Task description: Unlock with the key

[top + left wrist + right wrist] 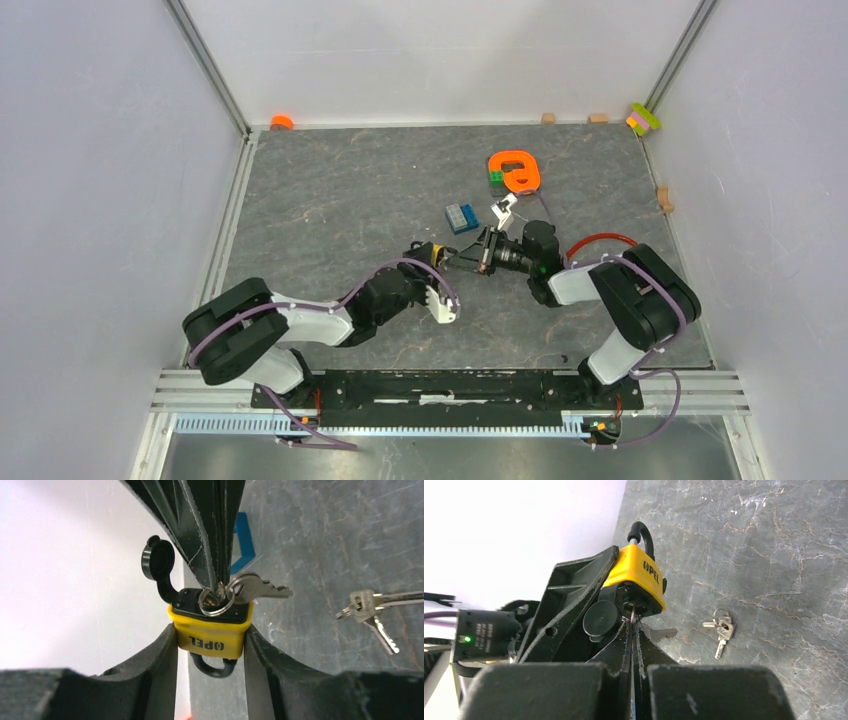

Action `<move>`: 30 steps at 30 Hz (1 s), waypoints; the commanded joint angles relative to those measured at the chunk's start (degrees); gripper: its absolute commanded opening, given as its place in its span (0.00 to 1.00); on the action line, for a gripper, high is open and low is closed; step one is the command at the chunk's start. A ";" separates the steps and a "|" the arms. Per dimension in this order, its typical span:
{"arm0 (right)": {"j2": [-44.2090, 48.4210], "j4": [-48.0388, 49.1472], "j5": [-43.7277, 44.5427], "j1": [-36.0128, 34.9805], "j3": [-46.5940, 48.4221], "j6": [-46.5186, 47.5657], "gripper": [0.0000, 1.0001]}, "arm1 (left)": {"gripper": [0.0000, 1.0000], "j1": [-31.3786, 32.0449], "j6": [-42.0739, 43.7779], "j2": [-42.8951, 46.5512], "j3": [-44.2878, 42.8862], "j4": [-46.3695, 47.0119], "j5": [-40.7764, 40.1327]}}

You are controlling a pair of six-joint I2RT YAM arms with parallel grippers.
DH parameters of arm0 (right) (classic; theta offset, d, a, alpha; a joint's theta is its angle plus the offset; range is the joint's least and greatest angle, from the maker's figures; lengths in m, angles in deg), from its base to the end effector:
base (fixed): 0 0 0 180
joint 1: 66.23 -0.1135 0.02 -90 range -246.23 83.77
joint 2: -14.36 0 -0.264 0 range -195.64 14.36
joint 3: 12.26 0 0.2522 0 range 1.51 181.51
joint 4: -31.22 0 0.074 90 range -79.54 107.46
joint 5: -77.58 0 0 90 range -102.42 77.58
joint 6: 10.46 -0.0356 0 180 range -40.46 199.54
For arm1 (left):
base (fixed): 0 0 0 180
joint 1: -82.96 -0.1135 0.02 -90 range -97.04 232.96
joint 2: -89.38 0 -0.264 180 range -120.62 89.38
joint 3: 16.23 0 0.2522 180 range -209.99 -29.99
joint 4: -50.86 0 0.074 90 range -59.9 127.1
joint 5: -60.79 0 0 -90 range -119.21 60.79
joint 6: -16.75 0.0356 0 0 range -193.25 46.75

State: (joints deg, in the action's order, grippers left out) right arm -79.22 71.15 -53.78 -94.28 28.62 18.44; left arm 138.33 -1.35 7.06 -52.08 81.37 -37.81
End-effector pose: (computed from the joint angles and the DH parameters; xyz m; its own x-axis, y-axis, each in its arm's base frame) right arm 0.2427 0.1560 0.1541 -0.9012 0.2644 -0.3435 -0.2747 0.2647 0.9244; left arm 0.1541 -0.2137 0.1623 0.6471 0.7168 -0.2596 0.3759 -0.0037 0.9267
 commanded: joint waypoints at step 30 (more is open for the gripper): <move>6.26 -43.01 -5.36 3.55 19.42 48.72 0.33 | 0.02 -5.15 -21.48 6.91 -16.99 -31.71 9.75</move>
State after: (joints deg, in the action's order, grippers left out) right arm -74.49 40.66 -58.72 -91.22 42.39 53.13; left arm 135.55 -11.93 10.34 -63.14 59.30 -36.47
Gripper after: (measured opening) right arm 0.215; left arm 0.496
